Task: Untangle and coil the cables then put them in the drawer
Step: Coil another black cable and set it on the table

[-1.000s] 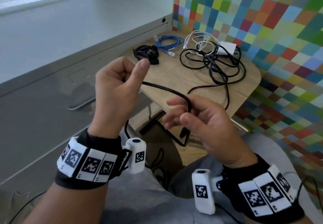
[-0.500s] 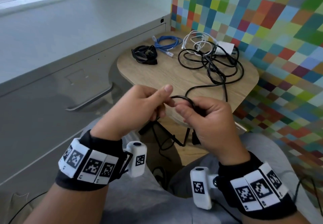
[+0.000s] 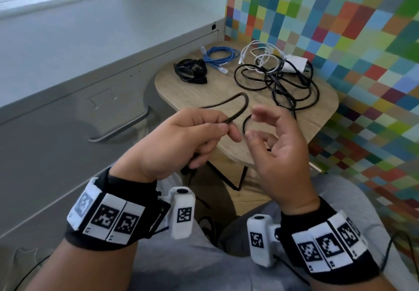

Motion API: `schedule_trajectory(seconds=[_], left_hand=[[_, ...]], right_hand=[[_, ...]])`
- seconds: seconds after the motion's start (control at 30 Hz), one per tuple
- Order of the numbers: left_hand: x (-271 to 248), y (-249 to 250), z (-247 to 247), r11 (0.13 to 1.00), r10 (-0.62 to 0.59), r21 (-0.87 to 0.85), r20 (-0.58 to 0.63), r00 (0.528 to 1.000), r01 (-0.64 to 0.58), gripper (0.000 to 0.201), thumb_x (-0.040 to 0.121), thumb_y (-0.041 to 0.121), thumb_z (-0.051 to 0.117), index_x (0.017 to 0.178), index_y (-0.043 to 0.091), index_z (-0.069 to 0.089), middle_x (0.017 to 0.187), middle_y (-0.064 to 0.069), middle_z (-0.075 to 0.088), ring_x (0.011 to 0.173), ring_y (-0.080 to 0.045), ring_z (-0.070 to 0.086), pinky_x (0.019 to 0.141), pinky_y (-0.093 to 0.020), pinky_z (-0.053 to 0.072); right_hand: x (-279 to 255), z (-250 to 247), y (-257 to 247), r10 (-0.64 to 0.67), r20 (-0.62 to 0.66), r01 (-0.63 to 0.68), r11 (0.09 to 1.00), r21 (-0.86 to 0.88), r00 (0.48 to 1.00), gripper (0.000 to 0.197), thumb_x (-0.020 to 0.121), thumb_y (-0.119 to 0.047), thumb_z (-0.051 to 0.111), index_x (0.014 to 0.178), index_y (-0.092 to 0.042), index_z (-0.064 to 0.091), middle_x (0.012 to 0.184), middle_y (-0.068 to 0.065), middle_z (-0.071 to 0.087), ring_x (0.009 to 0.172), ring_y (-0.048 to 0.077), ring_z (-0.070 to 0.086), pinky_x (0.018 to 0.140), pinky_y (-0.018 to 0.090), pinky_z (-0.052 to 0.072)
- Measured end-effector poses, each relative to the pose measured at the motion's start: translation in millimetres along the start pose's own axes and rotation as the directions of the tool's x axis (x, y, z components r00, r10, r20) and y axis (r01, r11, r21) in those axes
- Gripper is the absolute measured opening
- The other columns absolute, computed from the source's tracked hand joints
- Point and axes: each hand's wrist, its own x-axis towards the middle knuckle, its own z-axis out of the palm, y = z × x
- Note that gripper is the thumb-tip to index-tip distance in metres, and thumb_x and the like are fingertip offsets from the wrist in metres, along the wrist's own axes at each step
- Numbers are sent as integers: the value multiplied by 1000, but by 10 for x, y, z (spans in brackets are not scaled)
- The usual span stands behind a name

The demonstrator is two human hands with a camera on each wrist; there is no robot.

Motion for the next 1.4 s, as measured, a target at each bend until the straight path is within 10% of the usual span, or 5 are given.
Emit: schedule_trajectory(seconds=[0.23,0.5,0.9,1.13,1.4], left_hand=[[-55,68,-16,952,154,-285,124,980,-114,28,101,23,53,97,5,74,54,7,29,44,-9,21,44,-26,15],[-88,191,-202,817,202,-450,-362,910,-360,46,108,33,28,90,19,68,53,8,14,42,-9,8,44,-27,9],[-70,171,-280,777,191,-238,-793,578,-583,39,111,31,33,100,16,68,56,5,18,48,-14,11,47,-29,17],[23,83,-32,926,375,199,-599,707,-322,32,112,20,36,107,12,67,63,-1,54,51,-24,51,50,-34,44],[79,-77,145,763,332,632,-208,920,-132,24,109,20,48,117,18,70,96,13,77,90,2,73,80,-25,60]], right_hand=[[44,-8,3,13,46,-21,983,183,999,20,104,-13,57,124,-14,56,129,6,62,134,24,54,120,53,37],[61,-46,-84,182,165,-231,906,356,969,6,100,-16,60,106,-15,61,68,13,54,52,29,58,69,45,62],[54,-67,79,265,72,-273,948,161,962,21,101,-9,65,106,-27,75,83,7,73,50,13,51,47,28,43],[2,-6,-10,330,242,-309,943,-119,913,16,97,-18,72,106,-30,78,81,-9,76,66,1,66,59,14,50],[-29,53,-99,251,342,-189,960,-206,906,18,94,-14,74,104,-26,82,75,-32,69,81,-10,67,72,5,45]])
